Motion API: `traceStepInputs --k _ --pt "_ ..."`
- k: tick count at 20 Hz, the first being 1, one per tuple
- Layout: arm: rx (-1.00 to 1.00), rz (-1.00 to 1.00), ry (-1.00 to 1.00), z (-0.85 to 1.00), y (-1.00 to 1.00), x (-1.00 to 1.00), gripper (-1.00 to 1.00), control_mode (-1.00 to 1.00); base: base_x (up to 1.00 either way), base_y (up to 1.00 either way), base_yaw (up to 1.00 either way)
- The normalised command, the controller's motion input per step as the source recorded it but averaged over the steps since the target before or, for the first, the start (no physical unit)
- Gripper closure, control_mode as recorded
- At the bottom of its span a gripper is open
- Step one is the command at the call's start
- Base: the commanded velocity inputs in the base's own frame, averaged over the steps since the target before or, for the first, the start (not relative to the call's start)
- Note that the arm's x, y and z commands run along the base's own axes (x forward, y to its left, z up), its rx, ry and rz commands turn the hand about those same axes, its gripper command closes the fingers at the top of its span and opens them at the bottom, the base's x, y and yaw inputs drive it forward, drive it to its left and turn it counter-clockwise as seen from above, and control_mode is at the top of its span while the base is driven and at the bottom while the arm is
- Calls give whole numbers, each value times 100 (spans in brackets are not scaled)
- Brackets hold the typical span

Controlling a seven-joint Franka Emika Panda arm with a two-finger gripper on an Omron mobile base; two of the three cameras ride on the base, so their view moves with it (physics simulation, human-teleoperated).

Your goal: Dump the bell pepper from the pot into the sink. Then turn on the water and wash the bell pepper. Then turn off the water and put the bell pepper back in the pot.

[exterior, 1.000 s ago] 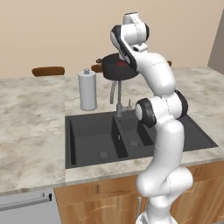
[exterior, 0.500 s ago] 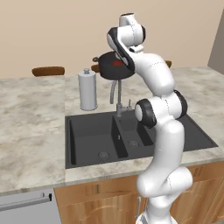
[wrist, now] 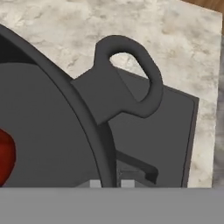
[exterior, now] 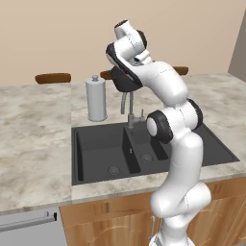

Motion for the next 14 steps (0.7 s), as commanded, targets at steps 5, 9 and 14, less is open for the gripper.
traceStepInputs --k 5,9,14 --pt "-27 -7 -20 20 0 0 100 -100 0 0 0" --pt "-27 -6 -23 43 0 -3 100 -100 0 0 0" --pt "-24 -6 -13 16 0 -11 100 -100 0 0 0"
